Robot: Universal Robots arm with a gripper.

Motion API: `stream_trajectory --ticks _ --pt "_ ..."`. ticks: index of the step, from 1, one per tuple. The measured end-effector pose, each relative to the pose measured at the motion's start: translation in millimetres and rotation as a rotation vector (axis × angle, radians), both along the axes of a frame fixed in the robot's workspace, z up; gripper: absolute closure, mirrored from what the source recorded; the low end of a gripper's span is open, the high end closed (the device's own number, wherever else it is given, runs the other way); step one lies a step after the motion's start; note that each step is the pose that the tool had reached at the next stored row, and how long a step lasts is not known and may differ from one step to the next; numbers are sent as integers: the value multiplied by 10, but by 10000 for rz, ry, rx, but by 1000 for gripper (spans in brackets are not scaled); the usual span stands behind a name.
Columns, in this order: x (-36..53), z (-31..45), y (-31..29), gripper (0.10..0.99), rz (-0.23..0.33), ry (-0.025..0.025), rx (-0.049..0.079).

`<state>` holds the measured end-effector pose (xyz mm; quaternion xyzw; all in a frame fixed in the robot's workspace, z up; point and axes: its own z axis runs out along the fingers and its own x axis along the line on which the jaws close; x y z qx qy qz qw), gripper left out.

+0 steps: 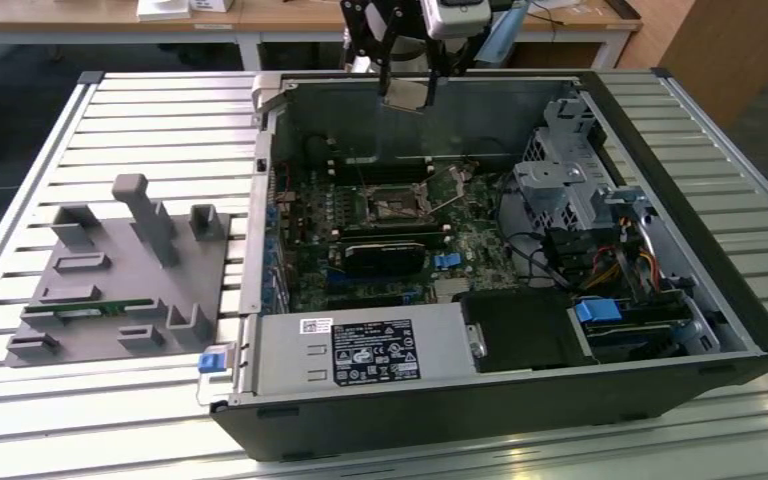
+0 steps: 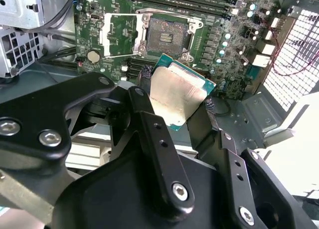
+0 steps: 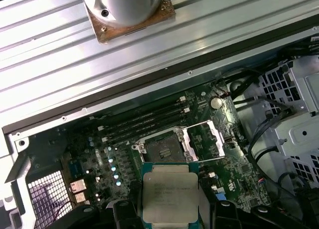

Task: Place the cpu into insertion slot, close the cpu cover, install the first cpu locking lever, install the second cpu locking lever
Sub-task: 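Place the cpu into insertion slot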

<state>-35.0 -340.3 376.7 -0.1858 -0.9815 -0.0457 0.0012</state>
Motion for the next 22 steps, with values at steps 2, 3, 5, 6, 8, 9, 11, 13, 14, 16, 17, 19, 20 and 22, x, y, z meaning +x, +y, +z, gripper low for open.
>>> stream_trajectory --ticks 2,3,5,6,8,9,11,13,14,16,17,19,20,22 --pt "0 0 0 549 -59 0 -1" --pt "0 0 1 549 -85 0 0" --pt "0 0 1 549 -144 1 -1" --pt "-1 0 1 549 -174 0 -1" --pt "-1 0 1 549 -230 0 0" --pt "-1 0 1 549 -257 0 0" --pt "-2 -1 1 549 -312 0 0" --pt "-4 -1 1 549 -375 0 -1" --pt "-4 -1 1 549 -417 0 -1" --pt "-4 -3 1 549 -533 -1 0" --pt "-5 -4 1 549 -604 0 -1" --pt "-6 -7 1 549 -738 0 -1" --pt "-7 -8 1 549 -796 1 -1" --pt "-8 -10 1 549 -915 0 -1"
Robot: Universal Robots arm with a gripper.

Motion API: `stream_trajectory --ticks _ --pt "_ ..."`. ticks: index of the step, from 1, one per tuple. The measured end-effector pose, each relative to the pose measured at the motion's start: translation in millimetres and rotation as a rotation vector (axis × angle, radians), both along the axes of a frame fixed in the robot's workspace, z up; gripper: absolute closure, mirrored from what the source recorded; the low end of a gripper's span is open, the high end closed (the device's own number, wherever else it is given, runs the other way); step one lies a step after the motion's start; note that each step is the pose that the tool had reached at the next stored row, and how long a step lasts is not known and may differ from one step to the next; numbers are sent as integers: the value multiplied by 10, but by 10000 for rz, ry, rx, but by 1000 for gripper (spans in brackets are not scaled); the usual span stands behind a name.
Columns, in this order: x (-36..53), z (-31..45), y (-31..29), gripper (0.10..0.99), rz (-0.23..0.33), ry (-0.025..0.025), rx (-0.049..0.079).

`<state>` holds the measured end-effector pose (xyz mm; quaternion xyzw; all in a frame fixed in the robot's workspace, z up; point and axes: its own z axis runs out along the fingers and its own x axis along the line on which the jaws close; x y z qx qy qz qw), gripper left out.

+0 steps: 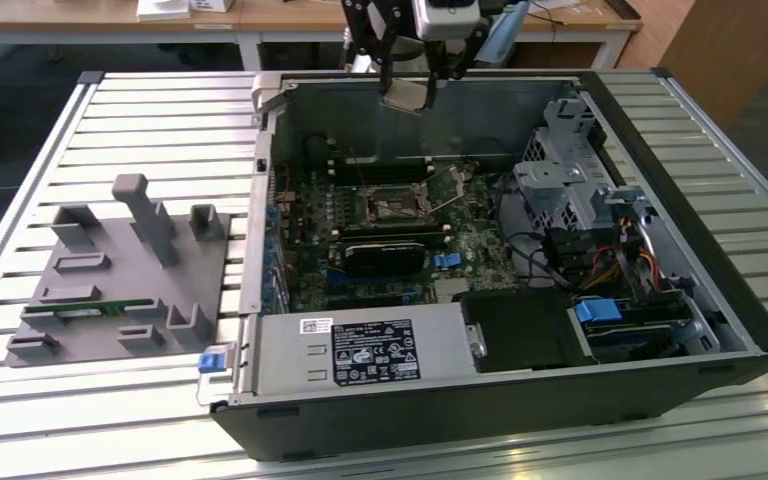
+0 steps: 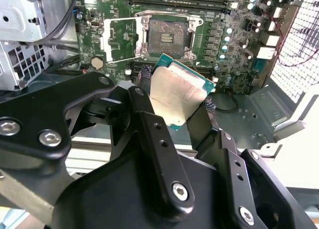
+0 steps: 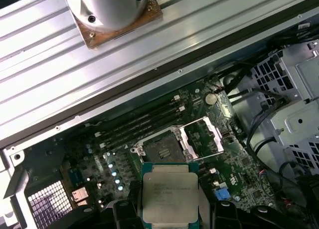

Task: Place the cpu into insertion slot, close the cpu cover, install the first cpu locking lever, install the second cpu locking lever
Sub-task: 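Place the cpu into insertion slot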

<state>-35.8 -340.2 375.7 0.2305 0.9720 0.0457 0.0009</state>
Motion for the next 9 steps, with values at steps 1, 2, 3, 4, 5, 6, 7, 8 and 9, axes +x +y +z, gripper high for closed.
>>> stream_trajectory --ticks 1,2,3,4,5,6,7,8,9 --pt "-1 -1 0 549 -58 0 0" --pt "-2 -2 0 549 -114 0 1" --pt "-3 -2 0 549 -172 0 0" --pt "-4 -3 0 549 -224 0 0" --pt "-5 -4 0 549 -277 0 0" --pt "-6 -4 0 549 -328 0 0" --pt "-8 -5 0 549 -377 -1 1" --pt "-9 -5 0 549 -425 0 0" --pt "-9 -6 0 549 -470 0 1"
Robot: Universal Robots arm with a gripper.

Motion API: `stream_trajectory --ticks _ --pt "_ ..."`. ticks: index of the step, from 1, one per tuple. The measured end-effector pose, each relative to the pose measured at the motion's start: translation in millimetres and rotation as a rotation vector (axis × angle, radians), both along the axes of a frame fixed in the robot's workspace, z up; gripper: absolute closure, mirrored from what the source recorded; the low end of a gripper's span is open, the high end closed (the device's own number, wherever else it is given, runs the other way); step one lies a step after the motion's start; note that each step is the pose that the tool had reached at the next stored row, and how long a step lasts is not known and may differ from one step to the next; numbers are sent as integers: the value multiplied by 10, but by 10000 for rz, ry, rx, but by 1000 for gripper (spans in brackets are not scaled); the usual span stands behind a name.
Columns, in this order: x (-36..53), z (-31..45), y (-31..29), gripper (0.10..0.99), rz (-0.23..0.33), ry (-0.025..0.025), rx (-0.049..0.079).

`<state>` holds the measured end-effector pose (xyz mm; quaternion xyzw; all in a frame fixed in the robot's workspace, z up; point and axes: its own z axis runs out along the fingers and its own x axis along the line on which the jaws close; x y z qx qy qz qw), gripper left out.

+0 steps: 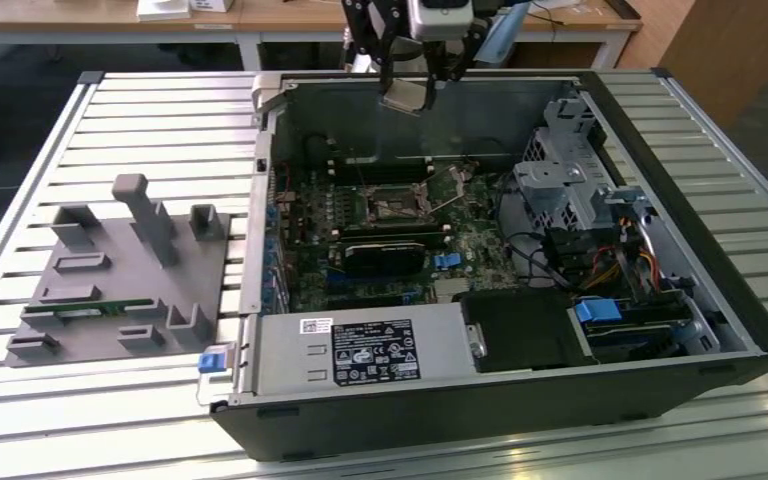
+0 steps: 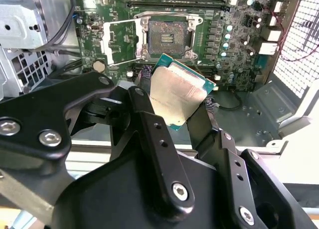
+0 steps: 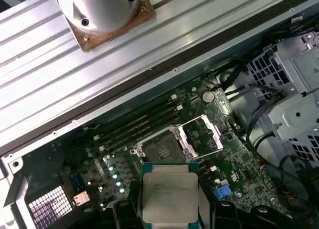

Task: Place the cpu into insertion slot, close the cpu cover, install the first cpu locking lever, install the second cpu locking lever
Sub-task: 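Place the cpu into insertion slot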

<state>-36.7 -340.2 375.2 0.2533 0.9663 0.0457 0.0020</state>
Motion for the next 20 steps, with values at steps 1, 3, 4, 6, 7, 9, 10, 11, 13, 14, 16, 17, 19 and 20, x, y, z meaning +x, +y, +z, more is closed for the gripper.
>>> stream_trajectory --ticks 1,3,4,6,7,9,10,11,13,14,16,17,19,20 --pt "0 0 0 549 -43 0 0" --pt "-1 -2 0 549 -144 0 0" --pt "-2 -2 0 549 -193 0 0" --pt "-3 -3 0 549 -283 0 0" --pt "-4 -3 0 549 -329 0 0" --pt "-5 -4 0 549 -421 0 0" --pt "-6 -5 0 549 -472 0 0" --pt "-7 -5 0 549 -519 0 0" --pt "-9 -5 0 549 -614 0 -1" --pt "-11 -6 0 549 -658 0 -1" --pt "-13 -7 0 549 -747 0 0" --pt "-14 -7 0 549 -791 0 0" --pt "-17 -8 0 549 -879 0 0" --pt "-19 -8 0 549 -921 0 0"
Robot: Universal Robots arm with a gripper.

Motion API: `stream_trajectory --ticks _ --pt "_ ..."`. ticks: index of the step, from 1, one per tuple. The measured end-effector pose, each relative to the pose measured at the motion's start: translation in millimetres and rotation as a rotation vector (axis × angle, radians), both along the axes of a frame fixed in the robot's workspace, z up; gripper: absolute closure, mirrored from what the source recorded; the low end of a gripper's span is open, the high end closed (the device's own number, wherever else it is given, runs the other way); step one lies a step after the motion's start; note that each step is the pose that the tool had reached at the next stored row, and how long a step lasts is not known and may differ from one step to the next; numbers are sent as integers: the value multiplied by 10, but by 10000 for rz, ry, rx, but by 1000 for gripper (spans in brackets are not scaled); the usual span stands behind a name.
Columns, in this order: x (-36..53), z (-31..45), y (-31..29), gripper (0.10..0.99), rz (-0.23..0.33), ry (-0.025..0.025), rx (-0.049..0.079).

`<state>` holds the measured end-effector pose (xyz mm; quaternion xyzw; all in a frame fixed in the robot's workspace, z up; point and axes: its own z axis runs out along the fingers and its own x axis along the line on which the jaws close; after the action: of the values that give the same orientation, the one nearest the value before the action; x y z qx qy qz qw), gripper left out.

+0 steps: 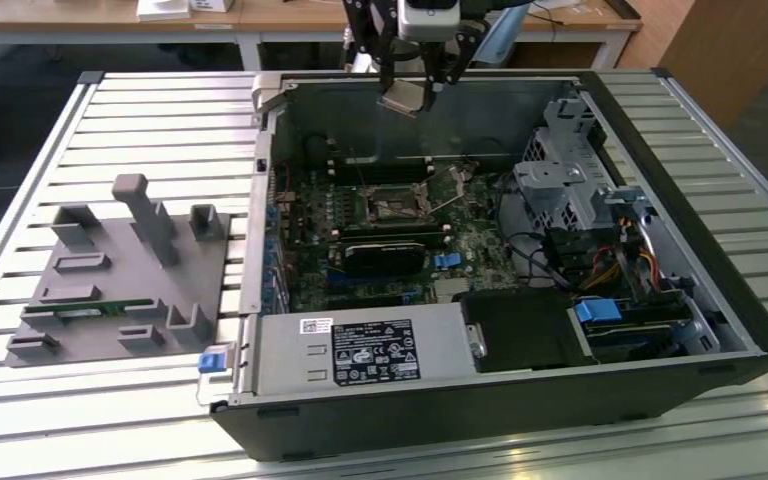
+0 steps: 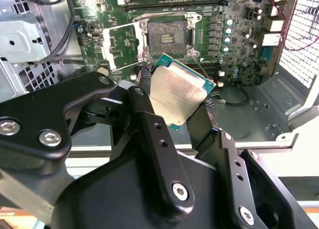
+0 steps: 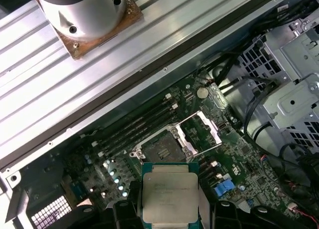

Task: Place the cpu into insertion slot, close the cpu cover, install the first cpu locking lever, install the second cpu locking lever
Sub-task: 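Place the cpu into insertion slot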

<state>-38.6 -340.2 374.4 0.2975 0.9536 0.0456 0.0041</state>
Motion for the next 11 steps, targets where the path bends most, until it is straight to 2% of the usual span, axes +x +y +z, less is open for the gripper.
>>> stream_trajectory --ticks 11 --pt "-16 -4 0 549 -481 0 0"
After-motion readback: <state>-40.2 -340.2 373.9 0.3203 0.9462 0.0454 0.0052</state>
